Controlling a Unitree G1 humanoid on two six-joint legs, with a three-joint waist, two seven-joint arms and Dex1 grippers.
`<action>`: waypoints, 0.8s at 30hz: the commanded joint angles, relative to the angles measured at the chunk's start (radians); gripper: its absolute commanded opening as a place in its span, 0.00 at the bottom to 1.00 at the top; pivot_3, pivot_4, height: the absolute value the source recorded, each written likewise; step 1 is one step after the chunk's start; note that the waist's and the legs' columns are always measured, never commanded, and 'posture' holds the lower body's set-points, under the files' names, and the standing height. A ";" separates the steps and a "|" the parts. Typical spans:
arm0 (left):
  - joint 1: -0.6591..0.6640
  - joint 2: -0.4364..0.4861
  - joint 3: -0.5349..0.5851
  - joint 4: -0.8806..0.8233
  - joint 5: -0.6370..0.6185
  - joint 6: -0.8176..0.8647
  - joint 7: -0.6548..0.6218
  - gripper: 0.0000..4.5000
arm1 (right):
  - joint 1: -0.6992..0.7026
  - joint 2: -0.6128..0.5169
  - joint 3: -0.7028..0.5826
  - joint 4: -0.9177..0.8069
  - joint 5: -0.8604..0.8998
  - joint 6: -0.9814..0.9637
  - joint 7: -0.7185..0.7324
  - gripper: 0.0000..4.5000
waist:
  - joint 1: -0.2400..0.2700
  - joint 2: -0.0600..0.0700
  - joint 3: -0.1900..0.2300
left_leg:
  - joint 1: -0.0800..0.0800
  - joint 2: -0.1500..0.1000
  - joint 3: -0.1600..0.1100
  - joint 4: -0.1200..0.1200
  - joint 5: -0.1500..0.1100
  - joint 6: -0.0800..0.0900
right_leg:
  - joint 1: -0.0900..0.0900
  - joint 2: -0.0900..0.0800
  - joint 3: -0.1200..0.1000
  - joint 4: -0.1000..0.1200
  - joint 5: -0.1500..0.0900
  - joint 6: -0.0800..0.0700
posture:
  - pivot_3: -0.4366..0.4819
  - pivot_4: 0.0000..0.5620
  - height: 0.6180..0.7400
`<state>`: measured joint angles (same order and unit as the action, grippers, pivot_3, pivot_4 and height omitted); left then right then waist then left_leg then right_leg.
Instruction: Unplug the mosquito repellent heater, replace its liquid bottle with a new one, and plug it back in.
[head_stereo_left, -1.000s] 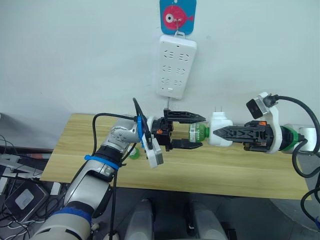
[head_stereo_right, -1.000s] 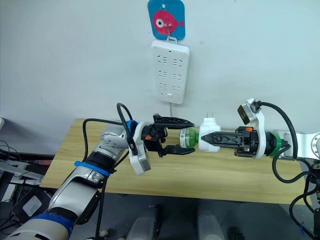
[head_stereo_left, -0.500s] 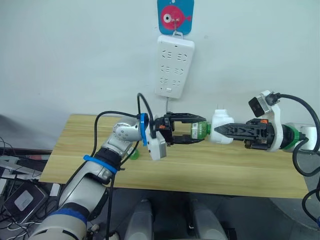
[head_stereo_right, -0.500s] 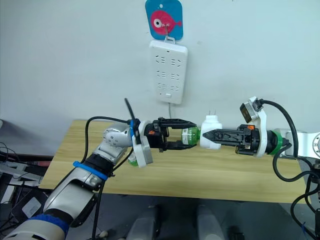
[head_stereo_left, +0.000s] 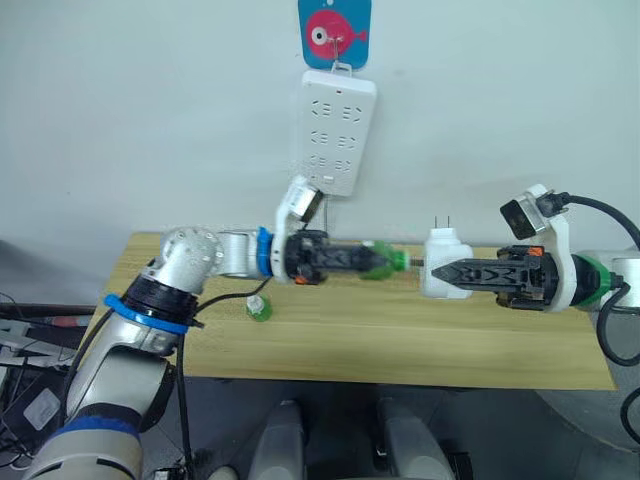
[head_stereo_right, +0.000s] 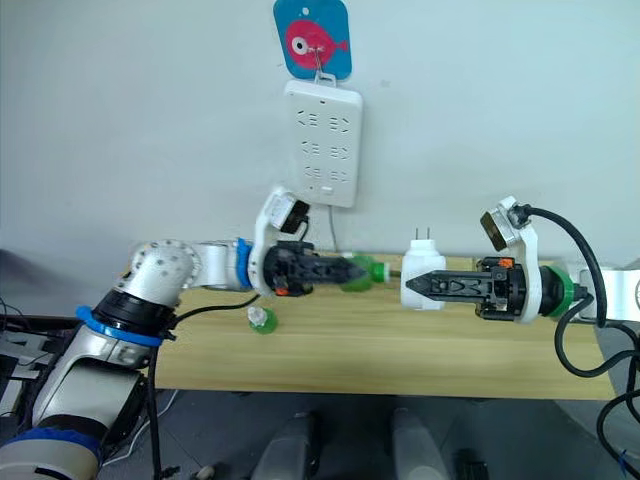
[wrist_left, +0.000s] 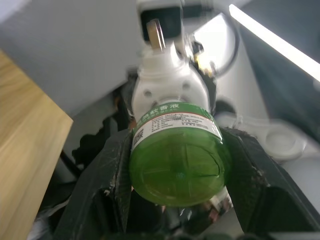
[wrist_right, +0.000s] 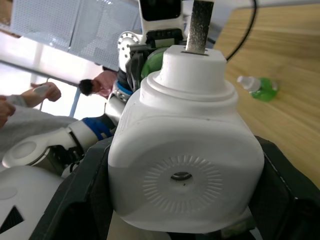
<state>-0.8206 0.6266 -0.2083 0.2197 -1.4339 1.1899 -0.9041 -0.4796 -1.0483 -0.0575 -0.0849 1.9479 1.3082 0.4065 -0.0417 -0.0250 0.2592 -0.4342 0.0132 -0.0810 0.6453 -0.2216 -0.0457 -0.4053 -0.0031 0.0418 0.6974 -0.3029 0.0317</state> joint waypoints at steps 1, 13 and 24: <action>0.012 -0.011 0.087 -0.027 -0.006 0.076 -0.004 0.50 | 0.008 -0.015 -0.030 -0.006 0.024 -0.008 -0.010 0.69 | 0.003 0.000 0.000 | 0.000 0.000 0.000 0.000 0.000 0.000 | 0.000 0.000 0.000 0.000 0.000 0.000 | 0.51 0.44 1.00; 0.090 0.010 0.172 -0.076 0.173 0.114 -0.081 0.50 | 0.061 -0.038 -0.012 0.051 -0.247 -0.070 -0.238 0.69 | 0.010 0.000 0.000 | 0.000 0.000 0.002 0.000 0.000 0.000 | 0.000 -0.002 0.001 0.000 0.000 0.000 | 0.52 0.43 1.00; 0.152 -0.017 0.201 -0.171 0.222 0.136 -0.091 0.50 | 0.057 -0.040 0.241 0.217 -1.080 -0.222 -0.074 0.69 | 0.010 0.000 0.000 | 0.000 -0.001 0.003 0.000 0.000 -0.001 | -0.001 -0.003 0.003 0.000 0.000 0.000 | 0.54 0.45 1.00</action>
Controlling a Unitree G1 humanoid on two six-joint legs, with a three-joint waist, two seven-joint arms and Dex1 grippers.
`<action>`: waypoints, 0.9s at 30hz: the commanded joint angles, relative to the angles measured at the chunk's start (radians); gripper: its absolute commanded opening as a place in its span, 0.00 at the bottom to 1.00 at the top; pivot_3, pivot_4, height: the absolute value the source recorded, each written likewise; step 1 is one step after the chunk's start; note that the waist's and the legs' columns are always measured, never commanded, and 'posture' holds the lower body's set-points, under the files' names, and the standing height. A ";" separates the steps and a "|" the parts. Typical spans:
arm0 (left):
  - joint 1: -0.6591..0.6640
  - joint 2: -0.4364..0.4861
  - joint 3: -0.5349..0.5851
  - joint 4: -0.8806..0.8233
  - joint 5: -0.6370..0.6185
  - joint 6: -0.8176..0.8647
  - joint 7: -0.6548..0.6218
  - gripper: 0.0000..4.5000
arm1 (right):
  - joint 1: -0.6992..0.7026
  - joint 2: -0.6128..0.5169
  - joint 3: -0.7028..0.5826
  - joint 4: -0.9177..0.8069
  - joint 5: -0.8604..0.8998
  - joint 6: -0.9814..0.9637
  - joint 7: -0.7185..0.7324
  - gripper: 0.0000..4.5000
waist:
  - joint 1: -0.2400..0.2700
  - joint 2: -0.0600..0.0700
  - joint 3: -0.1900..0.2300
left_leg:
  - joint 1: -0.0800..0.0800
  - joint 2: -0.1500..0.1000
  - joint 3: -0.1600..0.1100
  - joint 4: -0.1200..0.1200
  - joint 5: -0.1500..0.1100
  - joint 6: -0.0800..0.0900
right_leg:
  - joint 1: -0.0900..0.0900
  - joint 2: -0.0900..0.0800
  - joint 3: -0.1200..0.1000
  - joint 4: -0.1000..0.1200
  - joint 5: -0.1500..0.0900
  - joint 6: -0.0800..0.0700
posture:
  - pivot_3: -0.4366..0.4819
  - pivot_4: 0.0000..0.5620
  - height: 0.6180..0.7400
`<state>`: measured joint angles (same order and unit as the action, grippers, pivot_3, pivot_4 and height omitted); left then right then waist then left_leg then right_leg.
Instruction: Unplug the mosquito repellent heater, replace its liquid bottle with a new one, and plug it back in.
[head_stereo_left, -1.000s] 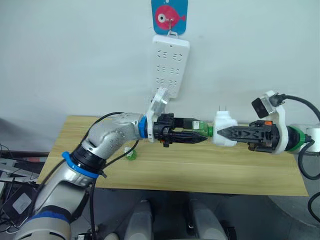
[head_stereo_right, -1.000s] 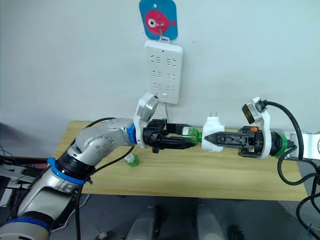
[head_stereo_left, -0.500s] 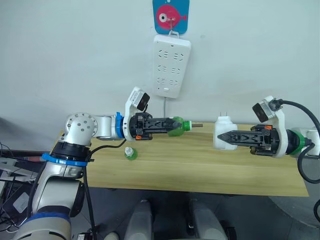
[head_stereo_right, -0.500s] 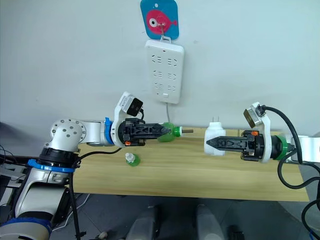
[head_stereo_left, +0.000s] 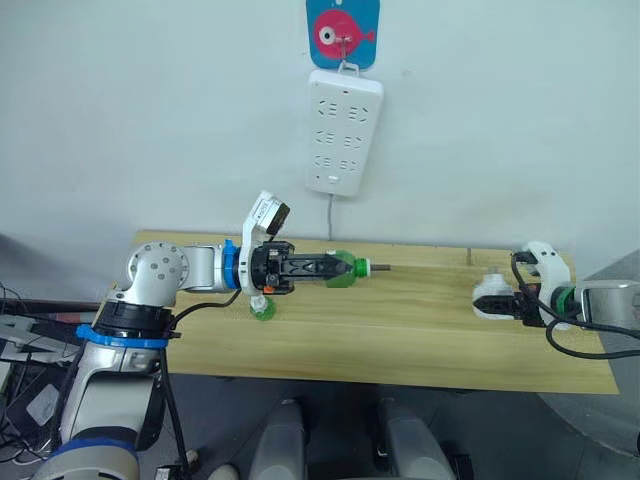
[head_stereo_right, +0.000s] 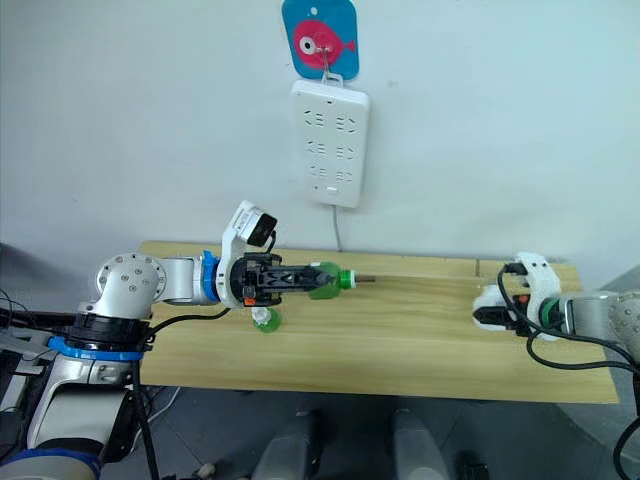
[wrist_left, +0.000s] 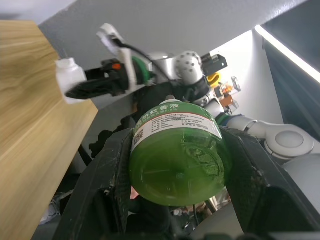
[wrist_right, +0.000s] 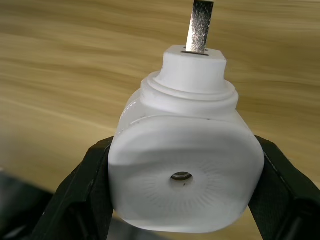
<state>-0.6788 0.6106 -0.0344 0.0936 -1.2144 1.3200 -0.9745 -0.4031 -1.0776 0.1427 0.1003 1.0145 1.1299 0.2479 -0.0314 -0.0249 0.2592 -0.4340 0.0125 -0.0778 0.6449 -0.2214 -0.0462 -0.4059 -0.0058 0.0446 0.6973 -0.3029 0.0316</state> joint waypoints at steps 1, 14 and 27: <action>0.016 -0.002 0.028 -0.052 0.005 0.007 -0.020 0.50 | -0.027 -0.003 0.060 0.055 -0.195 -0.055 0.114 0.69 | 0.000 0.000 0.000 | 0.000 0.000 0.000 0.000 0.000 0.000 | 0.000 0.000 0.000 0.000 0.000 0.000 | 0.55 0.45 1.00; 0.063 0.001 0.046 -0.119 0.016 0.011 -0.015 0.50 | -0.117 0.113 0.119 0.382 -0.572 -0.165 0.397 0.69 | 0.004 0.000 0.001 | 0.000 -0.001 0.000 0.000 0.000 0.000 | 0.000 -0.001 0.000 0.000 0.000 0.000 | 0.58 0.48 1.00; 0.058 0.003 0.036 -0.110 0.050 -0.001 -0.050 0.50 | -0.121 0.158 0.038 0.440 -0.700 -0.162 0.489 0.99 | 0.004 0.000 0.001 | 0.000 -0.001 0.000 0.000 0.000 0.000 | 0.000 -0.001 0.000 0.000 0.000 0.000 | 0.55 0.47 1.00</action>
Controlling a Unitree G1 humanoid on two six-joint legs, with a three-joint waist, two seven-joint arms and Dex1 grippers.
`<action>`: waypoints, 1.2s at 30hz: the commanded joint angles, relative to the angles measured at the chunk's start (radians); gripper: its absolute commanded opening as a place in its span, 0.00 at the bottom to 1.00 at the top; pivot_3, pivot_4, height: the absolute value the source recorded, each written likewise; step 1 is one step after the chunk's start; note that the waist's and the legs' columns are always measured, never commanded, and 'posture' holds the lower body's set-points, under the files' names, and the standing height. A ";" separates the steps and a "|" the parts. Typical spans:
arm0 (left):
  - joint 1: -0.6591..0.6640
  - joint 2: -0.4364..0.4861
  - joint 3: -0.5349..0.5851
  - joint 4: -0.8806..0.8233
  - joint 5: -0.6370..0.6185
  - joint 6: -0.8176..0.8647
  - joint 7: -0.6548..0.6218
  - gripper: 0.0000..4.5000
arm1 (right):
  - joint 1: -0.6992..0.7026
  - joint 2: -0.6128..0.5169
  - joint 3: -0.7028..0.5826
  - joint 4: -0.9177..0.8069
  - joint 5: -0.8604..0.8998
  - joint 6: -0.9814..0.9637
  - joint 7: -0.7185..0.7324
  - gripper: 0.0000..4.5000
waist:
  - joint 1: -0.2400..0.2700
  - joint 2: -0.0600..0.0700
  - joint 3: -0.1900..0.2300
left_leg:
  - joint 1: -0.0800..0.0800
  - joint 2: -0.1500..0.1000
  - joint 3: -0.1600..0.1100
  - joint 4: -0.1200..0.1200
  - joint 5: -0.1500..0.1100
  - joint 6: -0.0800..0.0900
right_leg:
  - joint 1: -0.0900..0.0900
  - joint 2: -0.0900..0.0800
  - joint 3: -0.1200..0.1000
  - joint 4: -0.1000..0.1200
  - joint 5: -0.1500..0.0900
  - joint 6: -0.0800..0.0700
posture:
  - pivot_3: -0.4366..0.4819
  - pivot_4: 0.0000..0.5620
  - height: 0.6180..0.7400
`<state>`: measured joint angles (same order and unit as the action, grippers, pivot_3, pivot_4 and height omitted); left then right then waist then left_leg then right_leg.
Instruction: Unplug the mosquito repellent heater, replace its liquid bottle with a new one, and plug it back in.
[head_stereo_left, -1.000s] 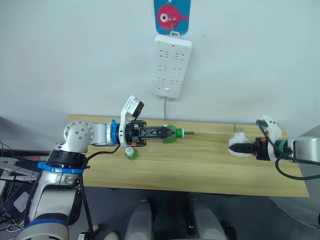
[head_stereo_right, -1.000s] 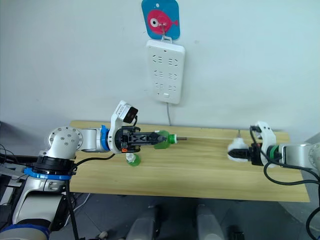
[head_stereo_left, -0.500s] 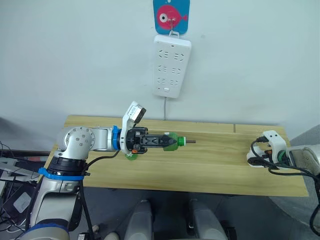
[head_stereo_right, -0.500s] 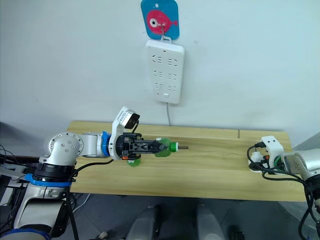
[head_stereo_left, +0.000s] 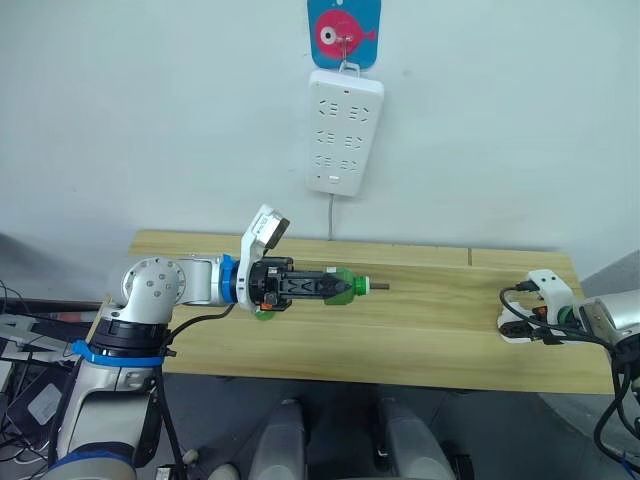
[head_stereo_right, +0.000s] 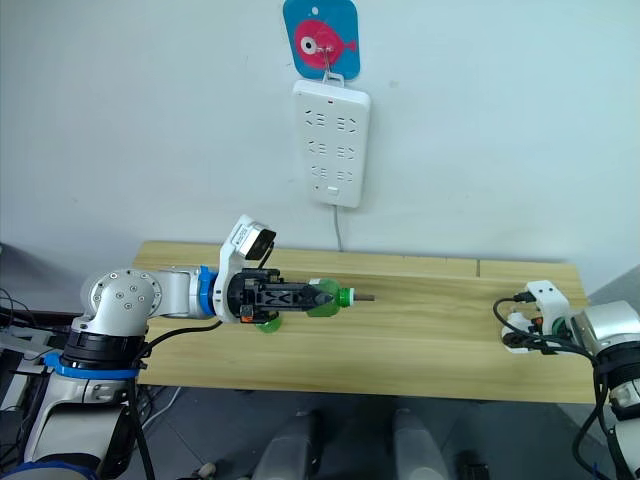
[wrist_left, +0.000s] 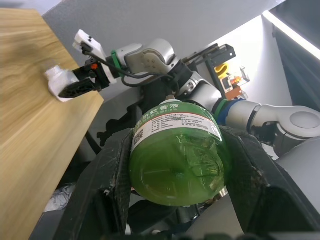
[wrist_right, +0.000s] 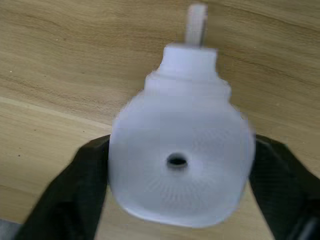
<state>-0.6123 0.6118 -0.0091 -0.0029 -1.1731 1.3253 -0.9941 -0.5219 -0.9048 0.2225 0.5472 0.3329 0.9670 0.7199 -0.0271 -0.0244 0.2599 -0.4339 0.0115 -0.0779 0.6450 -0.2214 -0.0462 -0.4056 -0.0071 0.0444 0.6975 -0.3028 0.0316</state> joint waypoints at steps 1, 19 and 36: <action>-0.011 0.001 0.008 -0.009 0.014 -0.009 -0.035 0.50 | -0.003 -0.016 -0.053 -0.012 -0.020 0.002 0.024 0.99 | 0.000 0.000 0.000 | 0.000 0.000 0.000 0.000 0.000 0.000 | 0.000 0.000 0.000 0.000 0.000 0.000 | 0.55 0.47 1.00; -0.006 -0.082 0.004 -0.060 0.235 -0.296 -0.050 0.50 | 0.015 0.078 -0.581 -0.562 0.228 0.370 -0.028 0.99 | -0.005 0.003 0.002 | 0.000 0.001 0.000 0.000 0.000 0.000 | 0.001 0.000 0.000 0.000 0.000 0.000 | 0.49 0.44 1.00; 0.109 -0.353 -0.132 -0.102 0.760 -1.082 0.143 0.50 | -0.013 1.208 -1.151 -1.119 1.027 0.530 -1.032 0.99 | -0.005 0.007 -0.001 | 0.000 -0.005 0.002 -0.001 0.001 -0.003 | 0.000 -0.009 -0.001 0.001 0.001 0.000 | 0.49 0.39 1.00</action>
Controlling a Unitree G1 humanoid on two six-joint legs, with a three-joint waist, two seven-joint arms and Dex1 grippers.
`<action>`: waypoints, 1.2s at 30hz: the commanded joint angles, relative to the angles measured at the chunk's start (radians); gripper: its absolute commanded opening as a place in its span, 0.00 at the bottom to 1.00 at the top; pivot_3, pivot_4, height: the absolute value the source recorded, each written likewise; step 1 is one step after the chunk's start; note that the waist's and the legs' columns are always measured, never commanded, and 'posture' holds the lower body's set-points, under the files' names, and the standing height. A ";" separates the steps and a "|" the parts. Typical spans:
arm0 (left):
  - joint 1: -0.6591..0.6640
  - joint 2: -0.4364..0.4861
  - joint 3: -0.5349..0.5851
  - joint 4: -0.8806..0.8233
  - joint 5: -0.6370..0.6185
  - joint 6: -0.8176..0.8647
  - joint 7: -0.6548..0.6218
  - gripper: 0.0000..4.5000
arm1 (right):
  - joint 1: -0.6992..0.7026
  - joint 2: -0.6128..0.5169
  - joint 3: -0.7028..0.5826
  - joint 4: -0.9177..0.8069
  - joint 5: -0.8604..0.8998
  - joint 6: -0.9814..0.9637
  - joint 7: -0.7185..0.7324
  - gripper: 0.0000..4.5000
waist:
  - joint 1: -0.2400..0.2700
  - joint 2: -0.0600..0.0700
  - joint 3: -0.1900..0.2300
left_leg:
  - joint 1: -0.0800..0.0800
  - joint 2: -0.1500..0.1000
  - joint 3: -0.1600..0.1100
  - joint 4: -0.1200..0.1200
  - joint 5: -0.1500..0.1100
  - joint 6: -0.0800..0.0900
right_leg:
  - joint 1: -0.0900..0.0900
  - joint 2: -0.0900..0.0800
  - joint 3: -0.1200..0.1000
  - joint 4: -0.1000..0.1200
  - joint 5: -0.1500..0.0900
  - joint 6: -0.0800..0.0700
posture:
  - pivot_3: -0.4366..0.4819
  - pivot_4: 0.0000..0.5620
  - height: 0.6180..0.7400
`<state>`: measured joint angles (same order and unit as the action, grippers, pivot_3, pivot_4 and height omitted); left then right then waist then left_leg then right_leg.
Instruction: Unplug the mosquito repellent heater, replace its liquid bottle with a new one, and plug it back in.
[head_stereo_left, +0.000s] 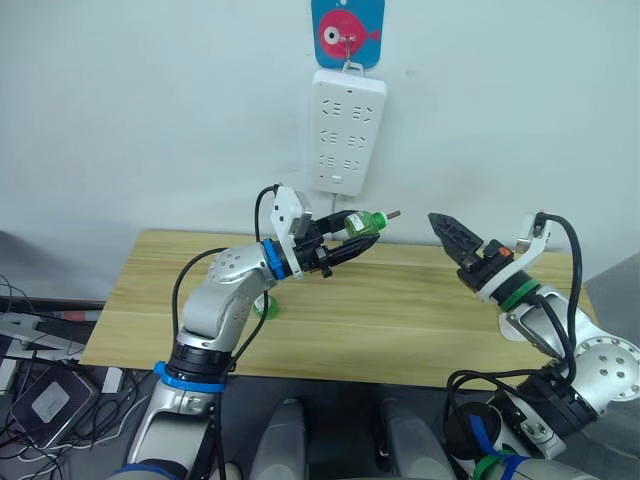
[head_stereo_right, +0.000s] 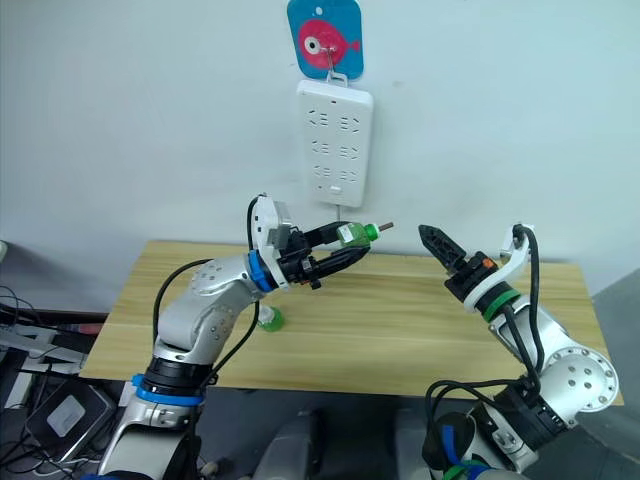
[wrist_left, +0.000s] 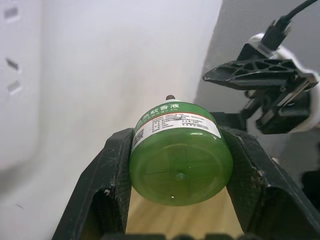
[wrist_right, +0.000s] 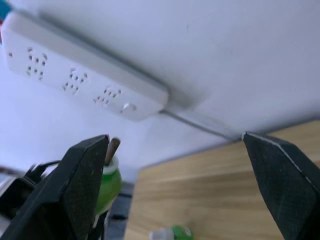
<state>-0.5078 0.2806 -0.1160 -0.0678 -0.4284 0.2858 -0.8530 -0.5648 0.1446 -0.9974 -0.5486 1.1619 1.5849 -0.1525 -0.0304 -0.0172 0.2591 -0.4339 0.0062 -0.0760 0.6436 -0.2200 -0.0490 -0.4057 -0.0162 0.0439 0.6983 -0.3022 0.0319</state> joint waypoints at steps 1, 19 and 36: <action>0.008 -0.027 -0.031 -0.043 0.014 -0.043 0.001 0.50 | 0.060 0.144 0.123 -0.012 0.275 -0.138 -0.228 0.99 | -0.003 0.000 0.000 | 0.000 0.000 0.000 0.000 0.000 0.000 | 0.000 0.000 0.000 0.000 0.000 0.000 | 0.49 0.39 1.00; 0.051 -0.047 -0.075 -0.098 0.018 -0.050 -0.012 0.50 | 0.296 -0.315 0.745 -0.002 0.783 -0.803 -0.526 0.99 | -0.023 0.000 0.000 | 0.000 0.005 -0.002 0.000 0.000 0.000 | 0.000 0.009 -0.001 0.000 0.000 0.000 | 0.50 0.38 1.00; 0.047 -0.066 -0.087 -0.107 0.023 -0.047 0.000 0.50 | 0.324 -0.435 0.884 -0.045 0.810 -0.968 -0.454 0.27 | -0.016 0.000 0.000 | 0.000 0.005 -0.002 0.000 0.000 0.000 | 0.000 0.009 0.000 0.000 0.000 0.000 | 0.49 0.40 1.00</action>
<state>-0.4499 0.2228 -0.1885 -0.1422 -0.4045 0.2483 -0.8531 -0.2353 -0.2855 -0.1311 -0.5411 1.9466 0.6213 -0.6340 -0.0459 -0.0172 0.2588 -0.4337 0.0114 -0.0784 0.6438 -0.2200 -0.0487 -0.4053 -0.0074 0.0437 0.6984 -0.3024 0.0320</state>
